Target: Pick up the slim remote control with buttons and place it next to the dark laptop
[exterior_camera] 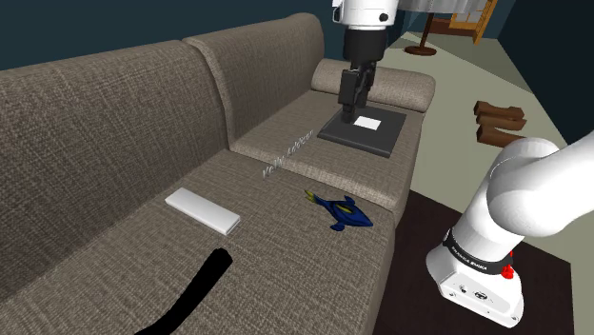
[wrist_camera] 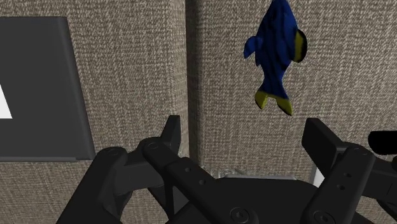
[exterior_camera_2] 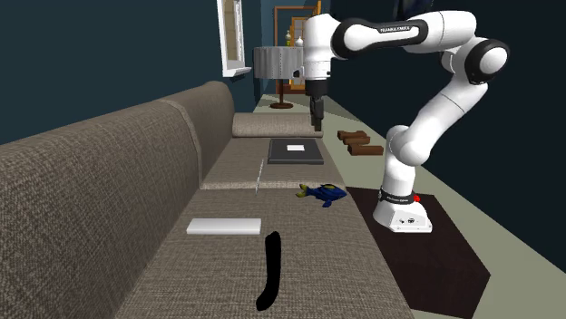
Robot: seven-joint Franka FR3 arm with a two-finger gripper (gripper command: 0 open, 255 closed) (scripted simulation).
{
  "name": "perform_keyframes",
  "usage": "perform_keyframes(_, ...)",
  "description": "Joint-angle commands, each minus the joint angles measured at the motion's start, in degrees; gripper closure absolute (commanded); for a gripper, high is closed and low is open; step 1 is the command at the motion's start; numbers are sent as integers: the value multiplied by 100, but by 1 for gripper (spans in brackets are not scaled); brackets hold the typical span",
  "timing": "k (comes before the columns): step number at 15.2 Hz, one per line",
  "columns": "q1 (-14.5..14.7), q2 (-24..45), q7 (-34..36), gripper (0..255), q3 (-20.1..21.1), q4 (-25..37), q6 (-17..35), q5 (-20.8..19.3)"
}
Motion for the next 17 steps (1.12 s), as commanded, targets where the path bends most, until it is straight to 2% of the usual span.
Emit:
perform_keyframes(1, 13, 315, 146, 0, 173, 50, 302, 45)
perform_keyframes(9, 67, 1754, 939, 0, 955, 566, 1333, 5)
perform_keyframes(13, 79, 2589, 1411, 0, 1309, 999, 1747, -237)
perform_keyframes(17, 139, 3493, 1944, 0, 1594, 1553, 2056, -649)
